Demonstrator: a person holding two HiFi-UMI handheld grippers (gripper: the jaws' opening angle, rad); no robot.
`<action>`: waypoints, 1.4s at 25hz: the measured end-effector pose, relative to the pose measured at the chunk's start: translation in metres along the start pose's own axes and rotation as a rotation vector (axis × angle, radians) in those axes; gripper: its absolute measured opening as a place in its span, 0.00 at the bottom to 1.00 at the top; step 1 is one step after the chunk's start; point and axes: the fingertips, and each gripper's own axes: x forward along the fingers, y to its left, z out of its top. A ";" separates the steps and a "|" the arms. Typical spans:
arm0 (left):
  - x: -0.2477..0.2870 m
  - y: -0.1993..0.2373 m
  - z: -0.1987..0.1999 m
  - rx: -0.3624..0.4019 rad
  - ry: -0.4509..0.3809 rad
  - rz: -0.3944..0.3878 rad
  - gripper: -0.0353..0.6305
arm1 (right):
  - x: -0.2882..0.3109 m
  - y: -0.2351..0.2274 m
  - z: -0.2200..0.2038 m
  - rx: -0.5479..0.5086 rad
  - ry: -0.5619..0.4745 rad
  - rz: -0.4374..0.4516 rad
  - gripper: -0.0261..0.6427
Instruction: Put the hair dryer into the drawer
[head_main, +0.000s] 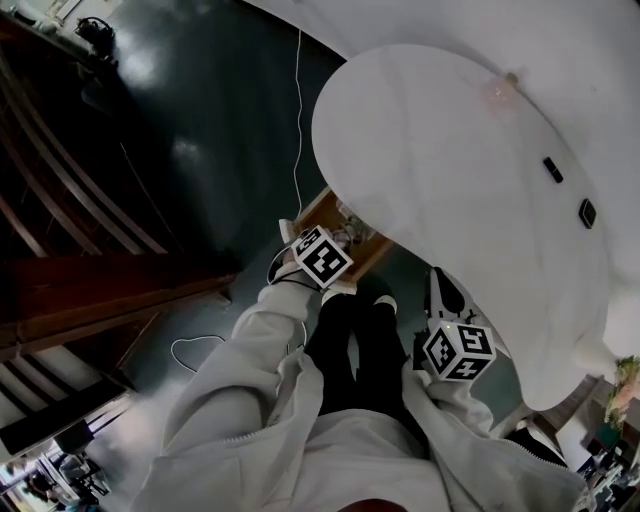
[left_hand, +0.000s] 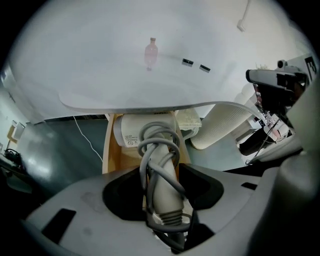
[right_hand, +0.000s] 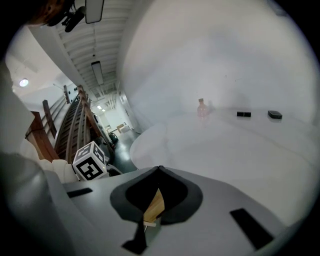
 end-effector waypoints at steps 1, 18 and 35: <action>0.001 0.001 0.003 -0.004 -0.017 0.012 0.36 | -0.001 -0.003 -0.002 0.006 0.004 -0.004 0.11; 0.032 0.016 0.032 -0.079 -0.199 0.039 0.35 | -0.011 -0.012 -0.019 0.011 0.045 -0.045 0.11; 0.077 0.034 0.053 0.004 -0.285 0.076 0.35 | -0.020 -0.030 -0.029 -0.007 0.096 -0.113 0.11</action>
